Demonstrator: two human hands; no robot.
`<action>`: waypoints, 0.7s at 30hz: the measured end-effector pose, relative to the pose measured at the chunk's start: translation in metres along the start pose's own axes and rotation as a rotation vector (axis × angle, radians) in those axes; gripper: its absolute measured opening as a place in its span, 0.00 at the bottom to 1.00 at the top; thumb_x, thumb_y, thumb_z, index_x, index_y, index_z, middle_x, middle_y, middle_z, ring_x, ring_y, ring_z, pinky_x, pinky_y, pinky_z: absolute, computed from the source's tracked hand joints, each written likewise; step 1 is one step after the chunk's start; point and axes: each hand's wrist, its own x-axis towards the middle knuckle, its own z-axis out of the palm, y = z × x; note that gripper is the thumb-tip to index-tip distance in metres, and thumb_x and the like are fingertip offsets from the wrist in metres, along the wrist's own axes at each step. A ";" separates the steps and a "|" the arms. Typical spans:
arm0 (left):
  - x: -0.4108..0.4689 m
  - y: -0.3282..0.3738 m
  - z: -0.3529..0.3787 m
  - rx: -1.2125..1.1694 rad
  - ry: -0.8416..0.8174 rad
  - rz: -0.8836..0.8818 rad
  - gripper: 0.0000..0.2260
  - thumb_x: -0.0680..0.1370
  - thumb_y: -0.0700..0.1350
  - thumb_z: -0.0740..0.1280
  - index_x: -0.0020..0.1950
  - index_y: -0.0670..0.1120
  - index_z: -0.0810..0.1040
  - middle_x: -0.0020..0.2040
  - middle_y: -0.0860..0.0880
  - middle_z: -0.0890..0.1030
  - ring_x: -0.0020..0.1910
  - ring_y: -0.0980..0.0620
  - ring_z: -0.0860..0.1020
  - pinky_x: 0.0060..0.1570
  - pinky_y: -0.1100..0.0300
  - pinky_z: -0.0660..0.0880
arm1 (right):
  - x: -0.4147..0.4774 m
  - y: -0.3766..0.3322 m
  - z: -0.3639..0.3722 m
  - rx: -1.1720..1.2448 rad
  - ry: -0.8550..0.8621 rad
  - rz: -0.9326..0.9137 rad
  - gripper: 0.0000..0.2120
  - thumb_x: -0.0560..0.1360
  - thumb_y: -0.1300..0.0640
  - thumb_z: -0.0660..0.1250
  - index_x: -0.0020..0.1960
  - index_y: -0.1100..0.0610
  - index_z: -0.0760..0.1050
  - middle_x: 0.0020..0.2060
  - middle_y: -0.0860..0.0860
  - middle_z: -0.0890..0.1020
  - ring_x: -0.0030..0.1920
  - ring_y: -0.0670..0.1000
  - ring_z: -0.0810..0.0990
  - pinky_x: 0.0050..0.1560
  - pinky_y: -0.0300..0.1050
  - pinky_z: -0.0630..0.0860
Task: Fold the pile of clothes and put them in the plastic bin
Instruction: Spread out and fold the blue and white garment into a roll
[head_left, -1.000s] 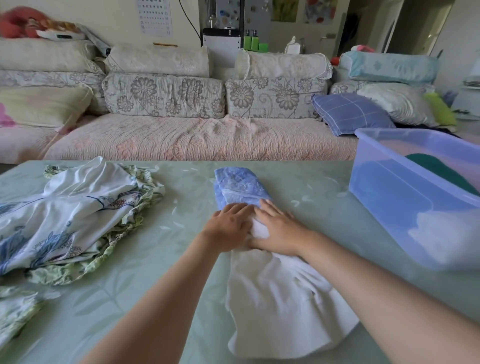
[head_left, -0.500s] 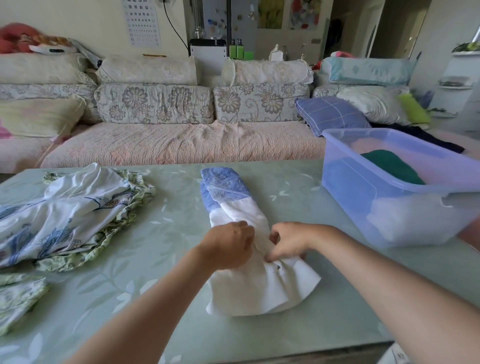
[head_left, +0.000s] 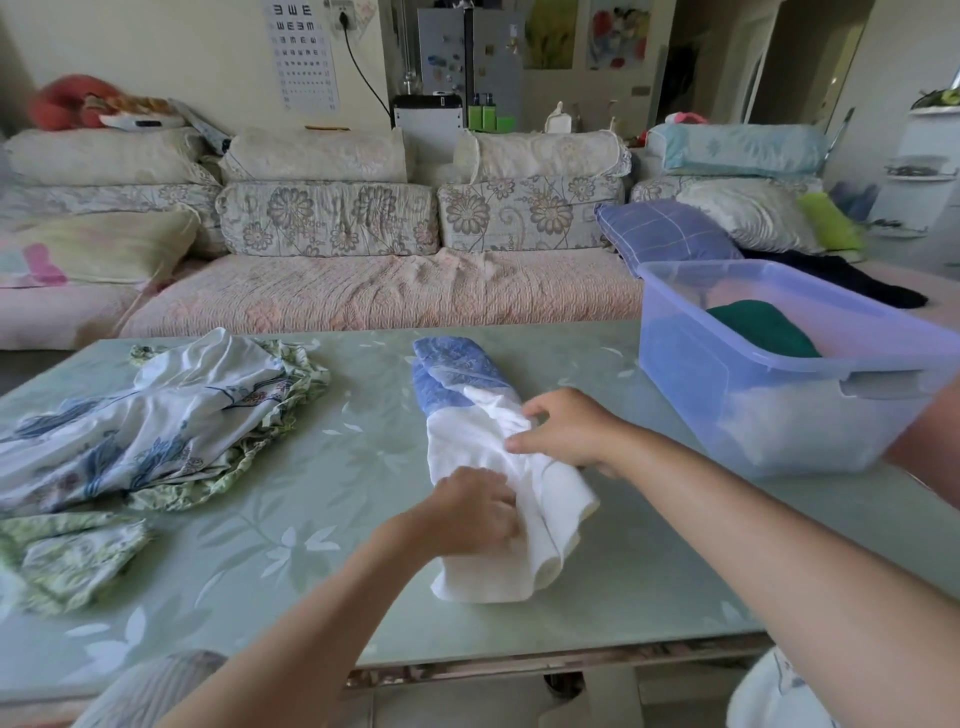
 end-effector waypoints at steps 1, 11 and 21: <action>-0.001 0.001 -0.007 -0.157 0.108 -0.058 0.12 0.76 0.47 0.60 0.51 0.50 0.83 0.53 0.49 0.81 0.54 0.48 0.78 0.49 0.62 0.68 | -0.005 -0.004 0.006 0.127 -0.081 -0.016 0.28 0.73 0.56 0.76 0.68 0.65 0.72 0.47 0.47 0.81 0.45 0.44 0.79 0.48 0.41 0.77; -0.019 -0.008 -0.023 -0.419 0.177 -0.415 0.06 0.74 0.43 0.70 0.48 0.43 0.79 0.38 0.44 0.81 0.28 0.47 0.80 0.29 0.61 0.74 | 0.004 0.029 0.036 0.023 -0.052 -0.065 0.14 0.73 0.62 0.73 0.56 0.50 0.78 0.47 0.48 0.81 0.48 0.50 0.79 0.51 0.43 0.75; -0.039 -0.013 -0.056 0.128 -0.345 -0.523 0.09 0.76 0.41 0.57 0.44 0.44 0.77 0.35 0.54 0.83 0.25 0.57 0.77 0.26 0.68 0.68 | -0.005 0.035 0.044 -0.428 -0.297 -0.146 0.44 0.67 0.43 0.79 0.78 0.45 0.62 0.75 0.46 0.62 0.73 0.48 0.66 0.68 0.38 0.65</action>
